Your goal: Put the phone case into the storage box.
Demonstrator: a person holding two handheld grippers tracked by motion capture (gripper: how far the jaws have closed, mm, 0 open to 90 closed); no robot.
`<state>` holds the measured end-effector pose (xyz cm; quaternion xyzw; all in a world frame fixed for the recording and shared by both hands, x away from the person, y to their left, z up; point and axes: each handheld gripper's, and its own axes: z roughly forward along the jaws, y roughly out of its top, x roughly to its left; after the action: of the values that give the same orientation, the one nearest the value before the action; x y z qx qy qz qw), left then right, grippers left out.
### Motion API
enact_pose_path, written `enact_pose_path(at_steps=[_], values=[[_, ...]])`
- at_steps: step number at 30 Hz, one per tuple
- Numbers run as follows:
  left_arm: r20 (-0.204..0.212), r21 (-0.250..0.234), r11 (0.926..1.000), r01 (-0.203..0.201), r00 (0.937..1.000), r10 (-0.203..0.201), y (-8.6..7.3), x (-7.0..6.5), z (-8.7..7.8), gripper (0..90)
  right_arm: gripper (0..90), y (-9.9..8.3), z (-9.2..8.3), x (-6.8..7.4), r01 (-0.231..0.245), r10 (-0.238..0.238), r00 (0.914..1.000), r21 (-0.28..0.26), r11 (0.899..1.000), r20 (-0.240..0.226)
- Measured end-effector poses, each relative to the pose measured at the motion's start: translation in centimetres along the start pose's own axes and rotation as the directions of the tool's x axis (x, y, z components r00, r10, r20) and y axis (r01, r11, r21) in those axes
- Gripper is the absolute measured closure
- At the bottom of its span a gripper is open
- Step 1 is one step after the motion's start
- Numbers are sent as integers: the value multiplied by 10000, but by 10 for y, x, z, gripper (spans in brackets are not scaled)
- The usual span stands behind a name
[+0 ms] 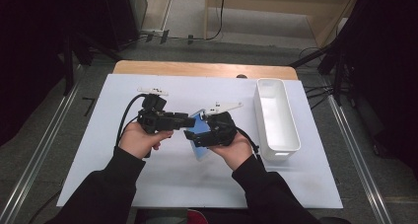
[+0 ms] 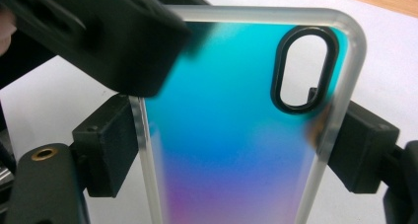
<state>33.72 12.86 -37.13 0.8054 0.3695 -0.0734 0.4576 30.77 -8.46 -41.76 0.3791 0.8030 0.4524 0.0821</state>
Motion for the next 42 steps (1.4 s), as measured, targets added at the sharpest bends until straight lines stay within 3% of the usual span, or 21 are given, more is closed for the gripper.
enact_pose_path(at_steps=[2, 4, 10, 14, 16, 17, 18, 19, 20, 21, 22, 23, 24, 26, 27, 29, 30, 31, 39, 42], values=[[6, -6, 10000, -52, 10000, 52, 0, 0, -1, 452, 156, 0, 0, -1, 102, -101, 9998, 19, 9999, -145], [224, 17, 9992, -387, 9990, 387, 2, 0, -6, 409, 156, 0, -1, -2, 168, -167, 9993, 32, 9999, -320], [423, -135, 9958, -901, 9950, 906, 4, -1, -15, 367, 156, 1, -5, -5, 344, -334, 9958, 100, 9994, -849], [885, -55, 9866, -1629, 9827, 1627, 5, -4, -22, 340, 156, 2, -7, -6, 642, -620, 9918, 163, 9978, -1115], [973, -81, 9847, -1742, 9799, 1742, 4, -5, -23, 339, 156, 2, -8, -7, 740, -714, 9902, 167, 9971, -1204], [982, -13, 9818, -1898, 9770, 1891, 4, -6, -24, 339, 156, 2, -9, -7, 809, -775, 9880, 204, 9965, -1338], [1001, 123, 9719, -2352, 9673, 2329, 3, -7, -24, 309, 156, 3, -11, -8, 923, -877, 9856, 258, 9954, -1447], [1001, 123, 9719, -2352, 9673, 2329, 3, -7, -24, 307, 156, 3, -12, -8, 956, -905, 9843, 269, 9951, -1514], [1070, 28, 9647, -2634, 9592, 2616, 2, -9, -25, 307, 156, 3, -12, -9, 984, -927, 9835, 290, 9947, -1556], [1070, 28, 9647, -2634, 9592, 2616, 2, -9, -25, 306, 156, 3, -12, -9, 984, -927, 9835, 290, 9947, -1556], [1360, 113, 9604, -2783, 9520, 2743, 1, -9, -26, 307, 156, 3, -13, -11, 992, -928, 9805, 288, 9946, -1730], [1360, 113, 9604, -2783, 9520, 2743, 1, -9, -26, 307, 156, 3, -13, -11, 992, -928, 9805, 288, 9946, -1730], [1421, 245, 9491, -3139, 9409, 3075, -1, -11, -25, 306, 156, 2, -15, -13, 1021, -958, 9786, 260, 9944, -1819], [1404, 345, 9391, -3419, 9320, 3341, -3, -11, -25, 306, 156, 2, -16, -14, 1080, -1019, 9761, 216, 9939, -1921], [1404, 345, 9391, -3419, 9320, 3341, -3, -11, -25, 304, 156, 2, -16, -14, 1080, -1019, 9761, 216, 9939, -1921], [1378, 489, 9288, -3674, 9235, 3580, -5, -10, -24, 273, 156, 1, -20, -16, 1266, -1199, 9726, 209, 9917, -1990], [1378, 489, 9288, -3674, 9235, 3580, -5, -10, -24, 273, 156, 1, -20, -16, 1266, -1199, 9726, 209, 9917, -1990], [1260, 494, 9234, -3807, 9195, 3723, -7, -10, -23, 273, 156, 1, -21, -18, 1255, -1185, 9724, 223, 9918, -2011], [1213, 740, 9289, -3629, 9278, 3528, -16, -4, -16, 274, 156, 1, -26, -21, 1243, -1179, 9740, 214, 9920, -1932], [1186, 926, 9275, -3621, 9289, 3508, -18, -3, -14, 274, 156, 1, -28, -22, 1177, -1124, 9755, 170, 9929, -1889]])
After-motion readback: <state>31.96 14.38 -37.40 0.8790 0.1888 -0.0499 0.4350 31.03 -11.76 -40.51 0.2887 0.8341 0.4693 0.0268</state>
